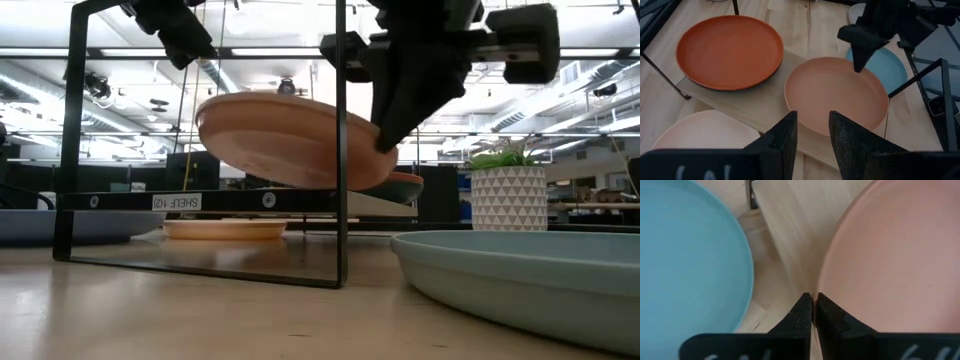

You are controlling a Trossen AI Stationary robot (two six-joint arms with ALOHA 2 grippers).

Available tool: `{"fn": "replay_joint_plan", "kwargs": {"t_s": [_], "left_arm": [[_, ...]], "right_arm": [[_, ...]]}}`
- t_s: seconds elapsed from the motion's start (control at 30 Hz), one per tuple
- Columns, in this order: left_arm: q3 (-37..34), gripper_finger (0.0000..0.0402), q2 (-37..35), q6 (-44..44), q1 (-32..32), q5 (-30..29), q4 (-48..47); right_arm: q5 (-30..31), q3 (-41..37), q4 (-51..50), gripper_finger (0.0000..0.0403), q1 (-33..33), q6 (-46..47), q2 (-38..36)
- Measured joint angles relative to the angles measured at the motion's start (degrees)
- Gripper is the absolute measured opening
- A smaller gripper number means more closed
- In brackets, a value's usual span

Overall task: Place and stack plates onto a shelf
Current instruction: Put the light brown plate on the shelf, then stack the light orange plate on top of the light brown plate on the shelf

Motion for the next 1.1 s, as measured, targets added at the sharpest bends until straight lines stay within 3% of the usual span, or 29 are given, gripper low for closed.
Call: {"fn": "replay_joint_plan", "kwargs": {"t_s": [0.37, 0.67, 0.87, 1.1], "left_arm": [[0.0, 0.0118, 0.0, -0.1, 0.0, -0.2, -1.6], [-6.8, 0.0118, 1.9, 0.6, 0.1, -12.0, -3.0], [-8.5, 0.0118, 8.9, 2.1, 0.1, -14.2, -2.9], [-8.7, 0.0118, 18.5, 11.1, 0.4, -14.2, -3.1]], "right_arm": [[0.7, -3.0, 5.0, 0.0059, -0.1, 0.1, 0.0], [6.4, -1.6, 1.5, 0.0080, 0.4, 2.5, 0.0], [6.2, 1.8, -5.7, 0.0092, 0.4, 7.8, -0.8], [8.5, 2.5, -14.4, 0.0093, 1.9, 17.1, -5.8]]}}
